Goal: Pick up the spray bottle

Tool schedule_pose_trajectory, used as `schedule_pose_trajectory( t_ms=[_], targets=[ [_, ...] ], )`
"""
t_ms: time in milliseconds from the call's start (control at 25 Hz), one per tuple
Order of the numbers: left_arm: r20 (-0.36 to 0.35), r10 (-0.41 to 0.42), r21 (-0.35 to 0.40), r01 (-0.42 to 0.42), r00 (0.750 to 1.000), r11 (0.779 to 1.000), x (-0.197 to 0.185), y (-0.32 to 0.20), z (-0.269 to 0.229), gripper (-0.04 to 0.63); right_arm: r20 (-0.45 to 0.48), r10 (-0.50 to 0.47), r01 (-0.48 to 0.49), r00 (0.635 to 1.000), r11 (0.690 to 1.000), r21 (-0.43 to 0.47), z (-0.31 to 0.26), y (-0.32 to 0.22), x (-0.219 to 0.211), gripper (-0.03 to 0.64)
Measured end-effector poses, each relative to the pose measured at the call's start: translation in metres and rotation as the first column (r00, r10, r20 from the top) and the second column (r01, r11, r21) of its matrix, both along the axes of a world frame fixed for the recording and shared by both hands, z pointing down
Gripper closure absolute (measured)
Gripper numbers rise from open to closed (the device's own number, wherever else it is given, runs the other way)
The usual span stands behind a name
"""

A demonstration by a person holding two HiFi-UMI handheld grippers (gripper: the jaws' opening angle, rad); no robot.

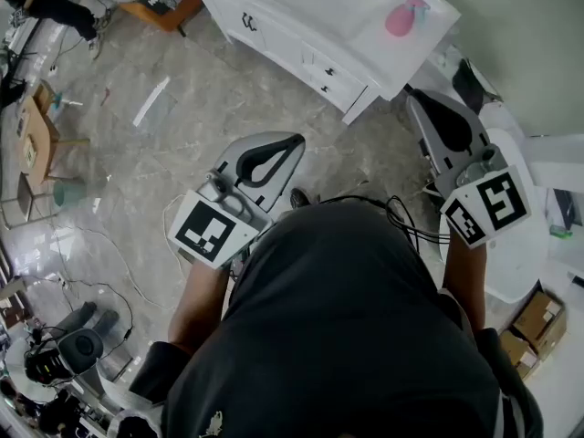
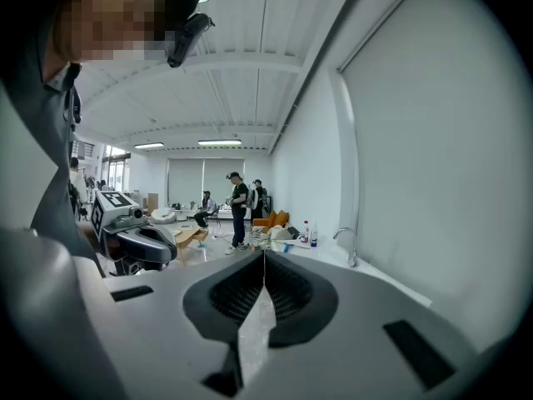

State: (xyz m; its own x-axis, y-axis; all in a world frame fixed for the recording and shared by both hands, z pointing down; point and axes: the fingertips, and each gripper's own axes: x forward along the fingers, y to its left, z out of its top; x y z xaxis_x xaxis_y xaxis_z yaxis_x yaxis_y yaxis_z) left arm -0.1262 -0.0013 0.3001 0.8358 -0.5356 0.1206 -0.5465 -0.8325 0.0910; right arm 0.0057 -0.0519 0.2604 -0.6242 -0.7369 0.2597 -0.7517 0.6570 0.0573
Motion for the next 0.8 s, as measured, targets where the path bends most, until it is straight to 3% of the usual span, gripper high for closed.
schedule_pose_trajectory(
  t_ms=[320,800],
  targets=[
    [-0.022,-0.078,-0.003,0.078,0.997,0.997,0.002,-0.027,-0.005,0.591,-0.016,-0.063,0.063,0.998,0.998,-0.013,-0.002,-0.034,0.001,0.607],
    [-0.004,-0.163,-0.015,0.163,0.987,0.987,0.067,-0.072,-0.012,0.591,0.013,-0.169,0.169,0.986,0.985,-0.037,0.001,-0.095,0.048,0.607]
  ],
)
